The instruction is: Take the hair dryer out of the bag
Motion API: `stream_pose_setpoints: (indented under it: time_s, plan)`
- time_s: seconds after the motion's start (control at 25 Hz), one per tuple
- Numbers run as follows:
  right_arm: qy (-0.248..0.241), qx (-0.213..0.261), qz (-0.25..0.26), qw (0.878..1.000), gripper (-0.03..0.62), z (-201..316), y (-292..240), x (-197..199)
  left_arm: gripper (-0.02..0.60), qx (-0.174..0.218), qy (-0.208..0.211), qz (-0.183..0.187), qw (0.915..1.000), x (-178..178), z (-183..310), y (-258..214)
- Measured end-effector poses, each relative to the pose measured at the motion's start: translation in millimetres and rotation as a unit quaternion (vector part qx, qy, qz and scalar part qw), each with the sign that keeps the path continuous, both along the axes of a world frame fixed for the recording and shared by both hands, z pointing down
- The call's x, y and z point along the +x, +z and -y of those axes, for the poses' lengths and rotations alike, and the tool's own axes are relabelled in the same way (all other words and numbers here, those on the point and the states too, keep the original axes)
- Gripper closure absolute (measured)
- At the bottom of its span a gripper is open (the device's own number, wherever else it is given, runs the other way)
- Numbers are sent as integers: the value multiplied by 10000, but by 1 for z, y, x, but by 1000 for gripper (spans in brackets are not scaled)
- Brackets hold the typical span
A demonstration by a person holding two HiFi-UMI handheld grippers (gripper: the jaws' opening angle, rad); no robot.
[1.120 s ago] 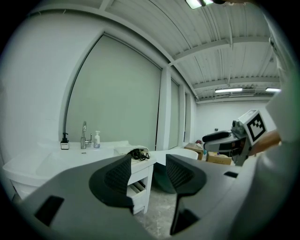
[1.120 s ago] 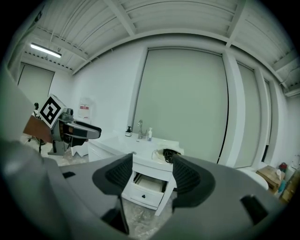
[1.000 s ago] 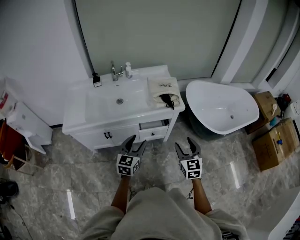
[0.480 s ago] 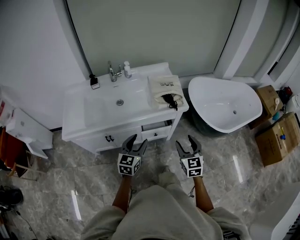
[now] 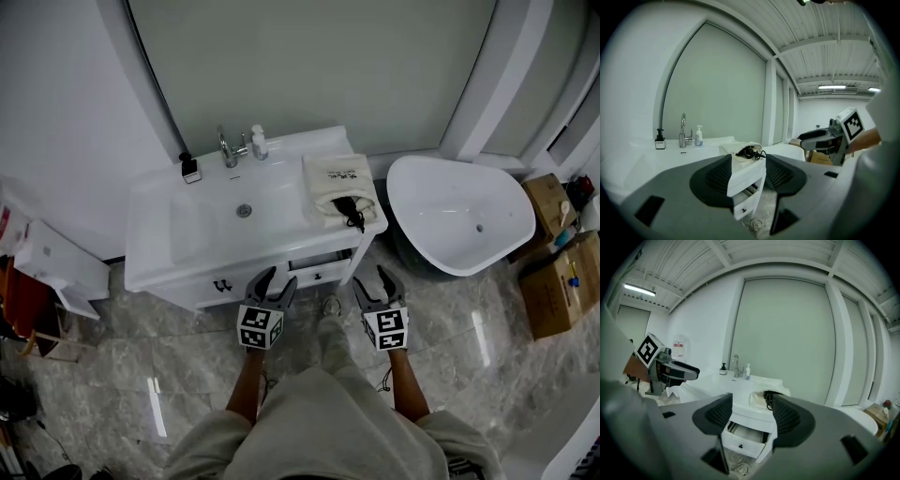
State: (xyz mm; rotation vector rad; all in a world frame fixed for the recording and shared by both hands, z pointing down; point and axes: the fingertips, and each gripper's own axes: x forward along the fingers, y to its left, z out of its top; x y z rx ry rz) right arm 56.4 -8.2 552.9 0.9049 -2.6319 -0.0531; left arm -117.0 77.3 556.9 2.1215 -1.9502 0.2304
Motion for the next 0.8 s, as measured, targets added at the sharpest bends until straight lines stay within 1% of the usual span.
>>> stream_pose_setpoints:
  time_s: [0.2,0.44,0.64,0.8]
  plan:
    - [-81,-83,-6,9999,339,46,7,-25,368,-43,-92,2,9999,-23,44,4]
    - [-240,-231,-68,9994,339,110,16,-56,368,-197,-195,27,9996,-48,105,12]
    - [-394,-317,-144,9986,339,170,18,-78,368,-294,-298,28,9991,-64,161,11]
    - [-499,-473,-170,9975,339,207,28,-96,368,-422,-337,43,9985,-76,197,17]
